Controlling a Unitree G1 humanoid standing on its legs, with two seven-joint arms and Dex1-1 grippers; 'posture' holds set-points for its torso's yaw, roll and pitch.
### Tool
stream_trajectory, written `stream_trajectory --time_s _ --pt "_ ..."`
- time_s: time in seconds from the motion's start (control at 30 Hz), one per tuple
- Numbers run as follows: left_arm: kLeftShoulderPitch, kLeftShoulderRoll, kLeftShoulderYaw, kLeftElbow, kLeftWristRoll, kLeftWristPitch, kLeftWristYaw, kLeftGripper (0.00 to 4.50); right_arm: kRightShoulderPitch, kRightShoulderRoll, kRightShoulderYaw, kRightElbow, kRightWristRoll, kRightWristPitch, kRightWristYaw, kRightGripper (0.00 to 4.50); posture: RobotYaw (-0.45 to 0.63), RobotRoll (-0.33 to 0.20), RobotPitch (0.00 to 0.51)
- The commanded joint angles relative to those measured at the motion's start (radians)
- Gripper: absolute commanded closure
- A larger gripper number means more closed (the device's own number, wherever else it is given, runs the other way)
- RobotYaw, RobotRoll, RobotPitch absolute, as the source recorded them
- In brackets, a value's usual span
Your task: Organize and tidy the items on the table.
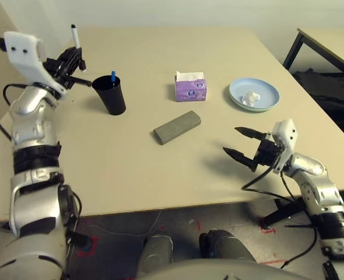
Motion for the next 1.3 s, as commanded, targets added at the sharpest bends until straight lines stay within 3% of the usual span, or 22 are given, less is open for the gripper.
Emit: stream_trajectory --time_s 0.03,0.2,0.43,0.87,1.3 --pt "-0.056 -0.016 -0.026 0.141 0.034 -0.086 0.028 4.49 0.024 -0.013 -0.009 -0.034 -0.003 0.006 -0.008 0.0 -0.02 0.0 0.063" --pt "-0.083 -0.02 -0.035 0.239 0.047 -0.148 0.046 4.49 0.038 -0.021 -0.01 -0.052 -0.001 0.01 -0.013 0.0 -0.03 0.0 0.067" --pt "-0.032 -0.019 -0.034 0.275 0.043 -0.176 0.053 4.49 0.026 -0.028 -0.01 -0.042 -0.001 0.01 -0.011 0.0 -0.02 0.0 0.073" --pt "-0.001 -0.034 -0.022 0.278 0.019 -0.177 0.05 0.01 -0.005 -0.029 -0.008 -0.028 -0.001 0.017 -0.002 0.0 -0.02 0.0 0.08" --pt "0.026 -0.004 -0.006 0.248 -0.013 -0.167 0.036 0.01 -0.015 -0.025 -0.018 -0.016 -0.002 0.008 -0.008 0.0 -0.02 0.0 0.075"
